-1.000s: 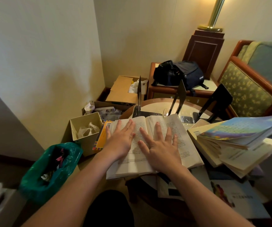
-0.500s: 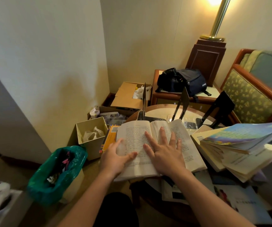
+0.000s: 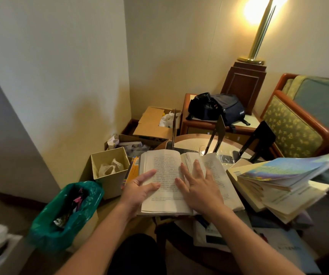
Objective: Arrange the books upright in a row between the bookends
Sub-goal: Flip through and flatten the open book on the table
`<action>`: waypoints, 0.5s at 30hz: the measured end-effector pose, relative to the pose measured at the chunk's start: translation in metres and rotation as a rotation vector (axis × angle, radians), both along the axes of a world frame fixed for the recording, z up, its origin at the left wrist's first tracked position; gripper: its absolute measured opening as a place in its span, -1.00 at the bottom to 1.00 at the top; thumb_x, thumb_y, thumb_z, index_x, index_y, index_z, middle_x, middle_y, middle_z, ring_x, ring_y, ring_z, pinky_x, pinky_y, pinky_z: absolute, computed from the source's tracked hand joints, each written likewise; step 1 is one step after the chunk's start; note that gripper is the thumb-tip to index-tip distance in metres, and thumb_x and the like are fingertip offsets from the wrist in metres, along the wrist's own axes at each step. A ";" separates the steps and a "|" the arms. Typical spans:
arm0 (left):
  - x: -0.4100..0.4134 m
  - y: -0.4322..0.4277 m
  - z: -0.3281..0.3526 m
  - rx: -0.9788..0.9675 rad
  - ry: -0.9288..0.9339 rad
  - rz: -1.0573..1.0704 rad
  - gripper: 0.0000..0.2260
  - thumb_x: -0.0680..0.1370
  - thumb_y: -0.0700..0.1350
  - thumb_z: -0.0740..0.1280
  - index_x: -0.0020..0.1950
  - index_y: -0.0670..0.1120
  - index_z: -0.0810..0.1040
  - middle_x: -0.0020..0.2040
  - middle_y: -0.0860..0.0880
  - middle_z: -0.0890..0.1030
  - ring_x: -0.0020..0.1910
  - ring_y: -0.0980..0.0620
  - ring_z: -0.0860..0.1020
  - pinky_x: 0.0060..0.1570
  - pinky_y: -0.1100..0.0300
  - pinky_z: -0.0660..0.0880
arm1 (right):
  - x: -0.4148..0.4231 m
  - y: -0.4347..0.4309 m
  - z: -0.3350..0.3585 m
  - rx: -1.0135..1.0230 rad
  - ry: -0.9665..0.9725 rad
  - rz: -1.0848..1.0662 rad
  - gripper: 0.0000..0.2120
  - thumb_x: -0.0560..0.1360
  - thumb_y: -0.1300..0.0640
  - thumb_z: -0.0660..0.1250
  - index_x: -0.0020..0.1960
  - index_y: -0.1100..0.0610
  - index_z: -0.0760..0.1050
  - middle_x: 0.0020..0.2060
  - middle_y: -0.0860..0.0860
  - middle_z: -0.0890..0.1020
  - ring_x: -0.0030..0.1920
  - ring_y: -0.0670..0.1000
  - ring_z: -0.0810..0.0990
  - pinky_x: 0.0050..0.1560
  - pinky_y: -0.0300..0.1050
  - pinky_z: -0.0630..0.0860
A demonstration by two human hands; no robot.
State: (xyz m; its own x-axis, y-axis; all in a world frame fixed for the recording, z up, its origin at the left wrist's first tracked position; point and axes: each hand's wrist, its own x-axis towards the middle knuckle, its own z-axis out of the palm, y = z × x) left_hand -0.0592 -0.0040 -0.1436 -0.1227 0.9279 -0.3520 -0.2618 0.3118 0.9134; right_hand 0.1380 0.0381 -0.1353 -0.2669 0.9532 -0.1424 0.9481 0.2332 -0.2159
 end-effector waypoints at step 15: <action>0.001 -0.004 0.008 0.124 0.074 -0.026 -0.62 0.53 -0.28 0.42 0.26 0.08 0.58 0.19 0.08 0.51 0.06 -0.09 0.66 -0.19 0.09 0.66 | 0.026 -0.019 0.042 0.001 0.481 -0.258 -0.37 0.62 0.14 0.22 0.62 -0.10 0.08 0.10 -0.08 0.56 -0.08 -0.14 0.59 -0.23 -0.26 0.55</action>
State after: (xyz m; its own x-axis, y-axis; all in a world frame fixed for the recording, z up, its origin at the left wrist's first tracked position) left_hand -0.0584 -0.0076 -0.1359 -0.1199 0.9670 -0.2250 -0.1852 0.2008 0.9620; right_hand 0.1639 0.0195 -0.0929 -0.0591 0.9964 -0.0614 0.7690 0.0062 -0.6392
